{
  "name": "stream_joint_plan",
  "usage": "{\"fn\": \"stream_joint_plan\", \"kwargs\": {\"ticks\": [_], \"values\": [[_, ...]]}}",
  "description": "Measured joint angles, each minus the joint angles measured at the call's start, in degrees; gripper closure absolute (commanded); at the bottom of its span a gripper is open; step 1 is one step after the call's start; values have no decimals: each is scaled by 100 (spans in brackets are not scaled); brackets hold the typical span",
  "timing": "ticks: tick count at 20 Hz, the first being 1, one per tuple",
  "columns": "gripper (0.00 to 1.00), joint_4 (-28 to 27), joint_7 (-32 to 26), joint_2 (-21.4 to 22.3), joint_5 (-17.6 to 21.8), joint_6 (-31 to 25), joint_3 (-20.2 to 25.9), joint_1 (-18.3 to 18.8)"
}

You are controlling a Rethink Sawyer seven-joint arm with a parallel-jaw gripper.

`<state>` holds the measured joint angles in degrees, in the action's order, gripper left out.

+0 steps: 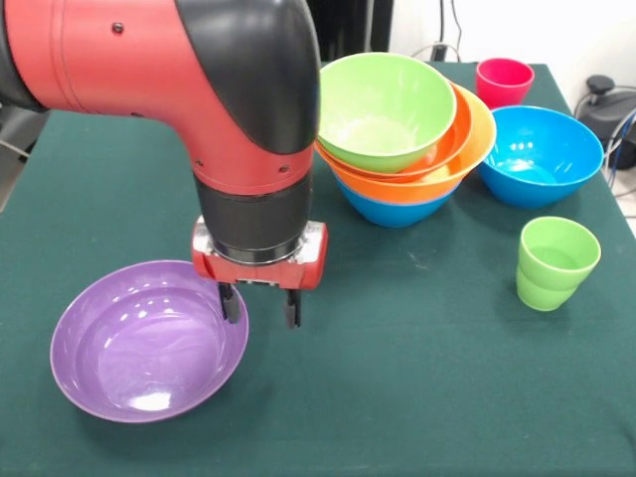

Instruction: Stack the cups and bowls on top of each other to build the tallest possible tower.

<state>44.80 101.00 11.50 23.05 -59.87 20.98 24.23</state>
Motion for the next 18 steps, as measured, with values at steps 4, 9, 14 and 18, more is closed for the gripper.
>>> {"fn": "stream_joint_plan", "kwargs": {"ticks": [4, 9, 14, 18], "values": [[0, -112, 0, -1, 0, 0, -1, 64], [0, -197, 0, -19, 0, 0, -1, 92], [0, -290, 0, -107, 0, 0, 0, 92], [0, -349, 0, -253, 0, 2, 1, 92]]}}
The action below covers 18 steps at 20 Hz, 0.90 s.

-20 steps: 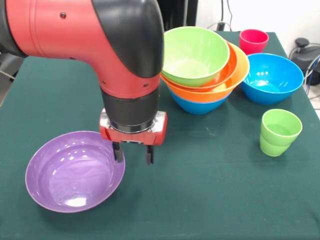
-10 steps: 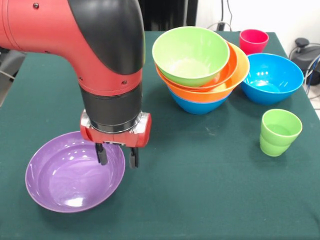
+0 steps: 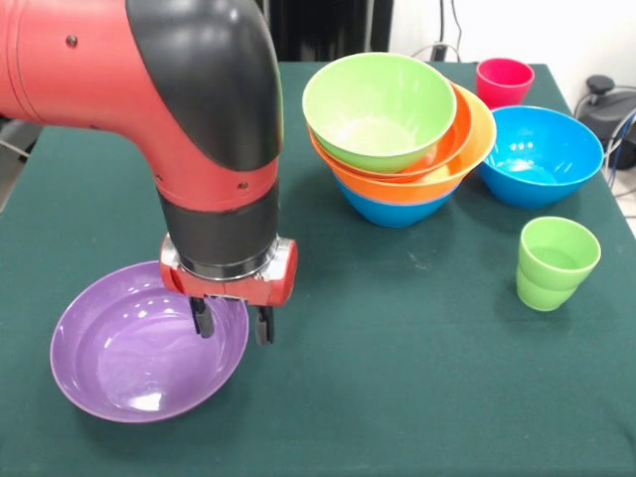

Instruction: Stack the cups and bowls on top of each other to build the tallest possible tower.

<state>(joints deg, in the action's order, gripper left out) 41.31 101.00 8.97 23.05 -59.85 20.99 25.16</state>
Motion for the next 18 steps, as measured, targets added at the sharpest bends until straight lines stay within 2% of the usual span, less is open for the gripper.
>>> {"fn": "stream_joint_plan", "kwargs": {"ticks": [8, 17, 18], "values": [[0, -183, 0, -467, -11, 130, 4, 0], [0, -441, 0, -552, -7, 174, 7, -2], [100, -506, 0, -596, -4, 173, 3, 1]]}}
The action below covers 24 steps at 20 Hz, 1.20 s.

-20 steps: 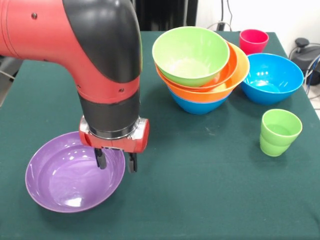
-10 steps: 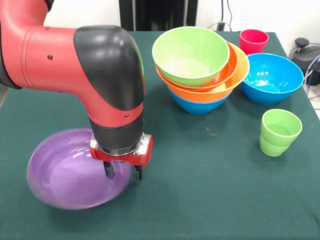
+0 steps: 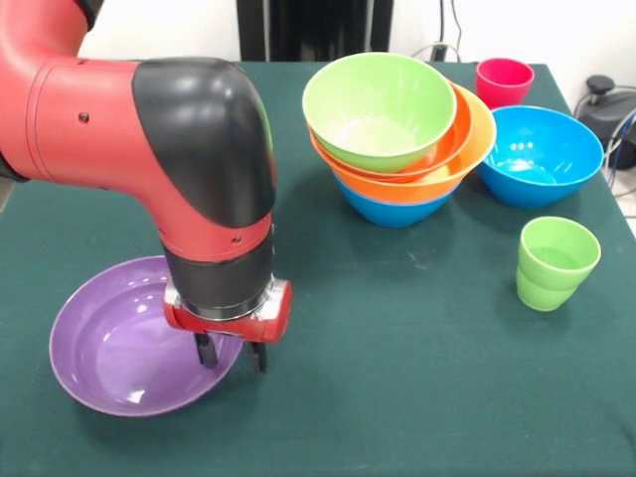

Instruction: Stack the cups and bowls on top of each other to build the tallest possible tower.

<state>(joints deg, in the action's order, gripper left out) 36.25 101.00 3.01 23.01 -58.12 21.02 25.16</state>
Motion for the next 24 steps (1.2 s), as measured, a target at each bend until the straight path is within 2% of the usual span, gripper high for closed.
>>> {"fn": "stream_joint_plan", "kwargs": {"ticks": [19, 24], "values": [[100, -187, 1, 119, -4, 0, -13, 6], [100, 151, 0, 431, -51, 1, -122, -17]]}}
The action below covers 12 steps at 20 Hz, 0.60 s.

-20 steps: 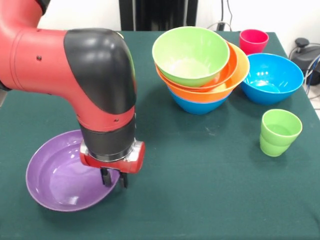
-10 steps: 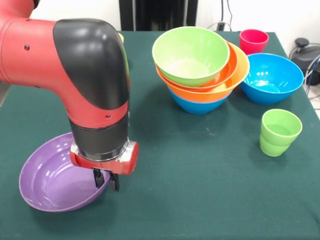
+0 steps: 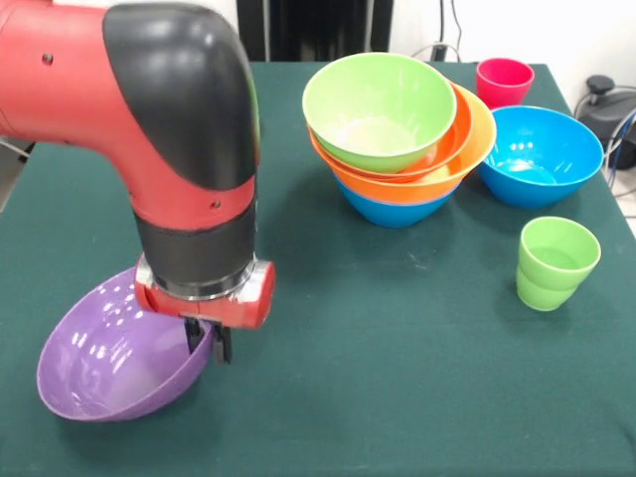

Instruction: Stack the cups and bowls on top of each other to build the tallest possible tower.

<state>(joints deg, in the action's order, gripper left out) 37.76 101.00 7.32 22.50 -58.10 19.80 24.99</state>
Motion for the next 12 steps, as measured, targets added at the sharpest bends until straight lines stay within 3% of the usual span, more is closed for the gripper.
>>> {"fn": "stream_joint_plan", "kwargs": {"ticks": [5, 12], "values": [[100, 446, 0, 492, -201, 0, -168, -85], [100, 557, 0, 895, -383, -151, -307, -277]]}}
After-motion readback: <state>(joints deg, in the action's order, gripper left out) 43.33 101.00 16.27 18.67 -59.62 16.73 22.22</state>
